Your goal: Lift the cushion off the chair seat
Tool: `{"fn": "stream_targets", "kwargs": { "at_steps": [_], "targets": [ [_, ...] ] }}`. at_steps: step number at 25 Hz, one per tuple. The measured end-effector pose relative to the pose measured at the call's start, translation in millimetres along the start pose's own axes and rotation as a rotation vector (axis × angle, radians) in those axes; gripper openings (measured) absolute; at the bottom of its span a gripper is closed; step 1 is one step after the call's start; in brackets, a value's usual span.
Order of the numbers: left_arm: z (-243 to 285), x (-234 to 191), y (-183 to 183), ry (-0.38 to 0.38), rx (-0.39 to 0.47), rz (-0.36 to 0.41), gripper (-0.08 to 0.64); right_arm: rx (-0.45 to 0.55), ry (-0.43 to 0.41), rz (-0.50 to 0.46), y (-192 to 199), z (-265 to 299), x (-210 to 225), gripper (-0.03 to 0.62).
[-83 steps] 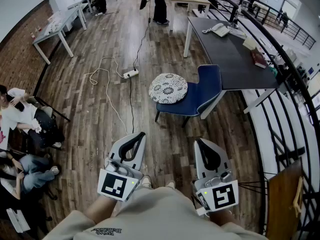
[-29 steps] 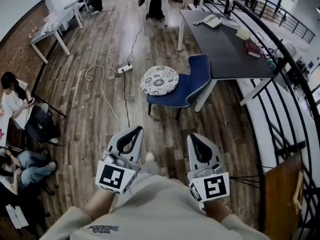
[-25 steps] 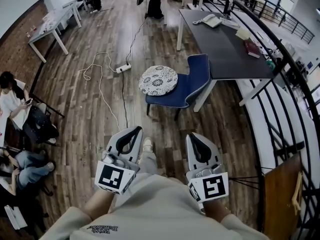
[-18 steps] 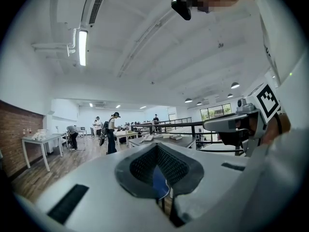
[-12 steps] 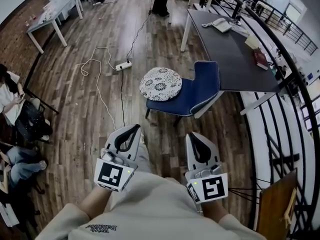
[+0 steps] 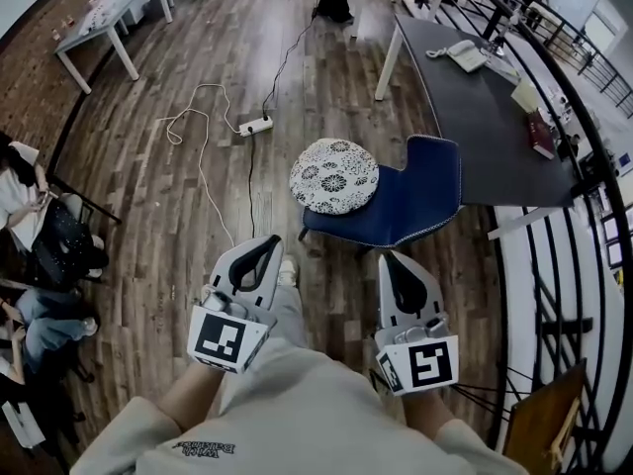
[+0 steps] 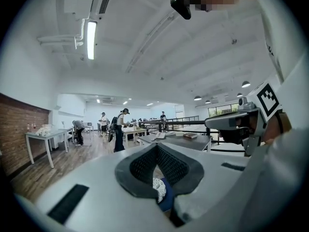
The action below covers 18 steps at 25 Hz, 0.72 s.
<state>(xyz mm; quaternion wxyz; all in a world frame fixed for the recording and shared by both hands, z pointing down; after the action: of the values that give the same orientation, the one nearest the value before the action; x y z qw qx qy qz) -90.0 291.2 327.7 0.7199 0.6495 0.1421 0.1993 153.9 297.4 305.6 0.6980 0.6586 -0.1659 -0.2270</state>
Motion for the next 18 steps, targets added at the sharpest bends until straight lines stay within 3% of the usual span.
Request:
{"fn": "stream_targets", "kwargs": {
  "at_steps": [18],
  "targets": [
    [185,-152,-34,0.107,0.032,0.007,0.005,-0.051,0.07,-0.009,-30,215,69,0.002]
  ]
}}
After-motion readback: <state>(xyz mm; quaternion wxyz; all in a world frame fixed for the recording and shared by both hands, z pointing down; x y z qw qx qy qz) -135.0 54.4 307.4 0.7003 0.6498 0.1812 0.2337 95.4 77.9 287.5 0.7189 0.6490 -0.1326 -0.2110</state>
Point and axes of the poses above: the fingertips, and each gripper's own axes: z forward along the fingers, x to its right, y out of its underside, the point moved 10 cm from there along -z, backward along the fingers, and after that the axes turned 1 degree about -y, right-handed, at the moved point
